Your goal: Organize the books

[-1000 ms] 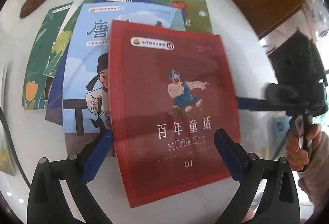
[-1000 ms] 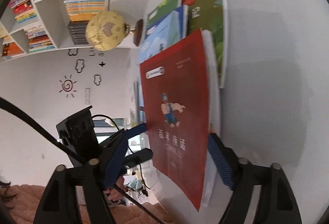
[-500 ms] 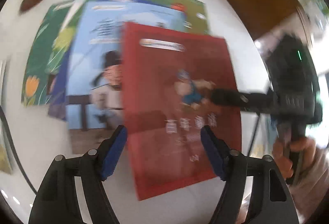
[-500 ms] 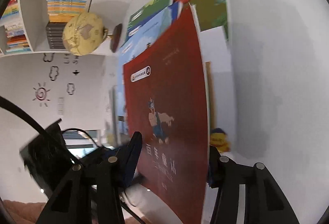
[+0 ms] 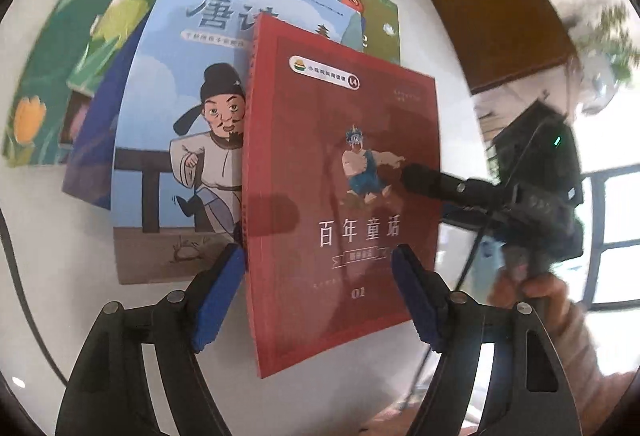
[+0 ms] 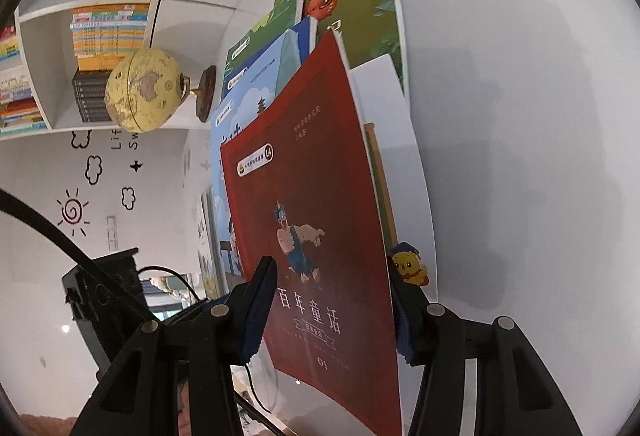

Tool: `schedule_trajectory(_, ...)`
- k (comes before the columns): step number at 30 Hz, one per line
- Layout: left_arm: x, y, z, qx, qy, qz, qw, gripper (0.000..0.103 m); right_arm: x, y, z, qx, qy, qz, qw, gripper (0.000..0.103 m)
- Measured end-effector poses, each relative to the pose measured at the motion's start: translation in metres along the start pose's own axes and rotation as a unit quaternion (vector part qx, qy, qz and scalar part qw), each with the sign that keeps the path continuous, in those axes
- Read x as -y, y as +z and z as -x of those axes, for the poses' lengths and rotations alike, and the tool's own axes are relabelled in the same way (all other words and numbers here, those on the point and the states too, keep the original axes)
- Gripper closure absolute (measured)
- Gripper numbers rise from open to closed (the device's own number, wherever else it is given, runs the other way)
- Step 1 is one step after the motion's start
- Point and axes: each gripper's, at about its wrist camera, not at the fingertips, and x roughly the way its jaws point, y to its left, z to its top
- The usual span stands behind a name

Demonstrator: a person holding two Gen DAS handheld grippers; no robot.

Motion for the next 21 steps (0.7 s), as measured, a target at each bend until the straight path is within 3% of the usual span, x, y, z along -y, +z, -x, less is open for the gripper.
schedule_trajectory(4, 0.002, -0.005, -0.002, -0.006, 0.002, -0.010, 0.9999, 0.029, 0.000, 0.001, 0.001, 0.001, -0.003, 0.004, 1.000, 0.051)
schedule_trajectory(8, 0.015, -0.005, -0.015, -0.006, 0.008, -0.032, 0.9994, 0.007, 0.000, 0.001, 0.001, 0.000, -0.004, 0.008, 1.000, 0.051)
schedule_trajectory(10, 0.021, -0.006, -0.015, -0.005, 0.022, -0.039, 0.9990, 0.007, 0.001, 0.000, 0.002, 0.001, -0.002, 0.007, 1.000, 0.051)
schedule_trajectory(14, 0.015, -0.010, -0.007, -0.009, 0.001, -0.025, 0.9996, 0.011, 0.002, 0.000, 0.002, 0.003, 0.000, 0.005, 1.000, 0.051)
schedule_trajectory(21, 0.012, -0.028, -0.018, -0.051, 0.024, -0.028, 0.9980, 0.020, 0.004, 0.000, 0.002, -0.005, 0.003, 0.007, 1.000, 0.052)
